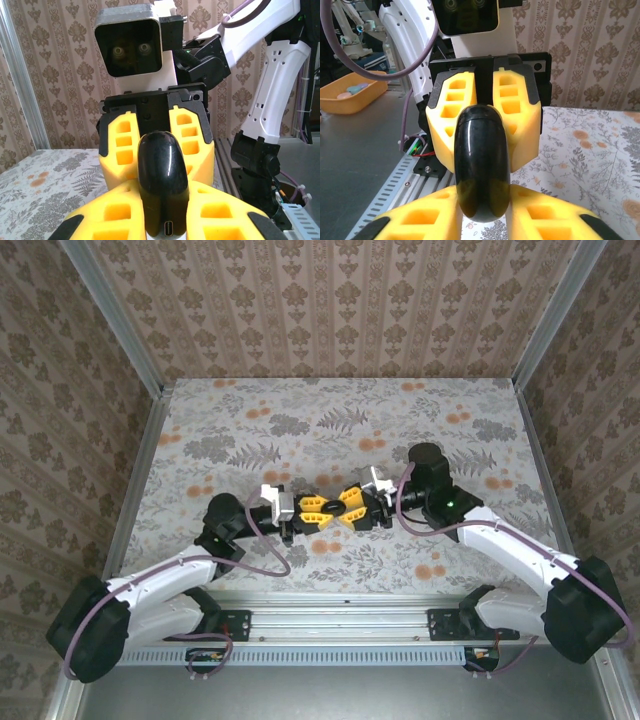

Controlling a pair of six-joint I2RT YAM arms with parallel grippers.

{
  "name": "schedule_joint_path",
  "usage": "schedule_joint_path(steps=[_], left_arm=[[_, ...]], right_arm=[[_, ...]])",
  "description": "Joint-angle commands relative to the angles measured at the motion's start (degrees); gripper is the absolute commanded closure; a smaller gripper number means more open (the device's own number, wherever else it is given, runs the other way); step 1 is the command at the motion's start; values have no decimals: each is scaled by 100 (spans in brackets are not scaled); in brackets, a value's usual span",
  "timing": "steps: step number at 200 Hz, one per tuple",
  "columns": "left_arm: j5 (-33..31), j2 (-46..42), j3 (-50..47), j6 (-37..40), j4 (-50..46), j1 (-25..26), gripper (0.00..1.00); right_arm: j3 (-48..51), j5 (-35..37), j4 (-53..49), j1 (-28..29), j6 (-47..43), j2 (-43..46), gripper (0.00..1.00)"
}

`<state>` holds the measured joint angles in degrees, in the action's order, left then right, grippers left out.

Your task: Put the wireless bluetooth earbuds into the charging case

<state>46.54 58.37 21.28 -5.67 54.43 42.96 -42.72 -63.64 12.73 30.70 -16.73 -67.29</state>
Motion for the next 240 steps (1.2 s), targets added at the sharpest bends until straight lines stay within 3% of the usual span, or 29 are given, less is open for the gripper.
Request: schedule_joint_path(steps=[1,15,38,55,72,97,141,192,240], left_arm=[[21,-132,43,-59,2,-43,90],[-48,-169,26,-18,-60,-46,86],[-195,-293,7,295,-428,-38,68],[-363,-557,163,777,-1388,-17,51],[-651,-822,381,1616,-2620,122,45],[-1251,-968,522,2641,-3651,329,44],[-1619,-674,843,3358,-4624,474,45],[-1706,-146,1132,3608,-4933,603,48],[-1289,-28,1195,3534,-4776,652,50]], right_arm=[[-209,-140,144,50,-139,-21,79],[-262,-138,-70,51,-270,-6,84],[-416,101,-986,51,-816,143,85],[-685,600,-2247,50,-1539,302,85],[-962,1313,-3516,53,-2212,440,85],[-1106,2479,-4630,66,-2888,649,84],[-1415,3707,-5544,261,-3561,528,84],[-1750,4284,-5705,786,-3760,8,84],[-1904,4120,-5515,962,-3778,-386,84]])
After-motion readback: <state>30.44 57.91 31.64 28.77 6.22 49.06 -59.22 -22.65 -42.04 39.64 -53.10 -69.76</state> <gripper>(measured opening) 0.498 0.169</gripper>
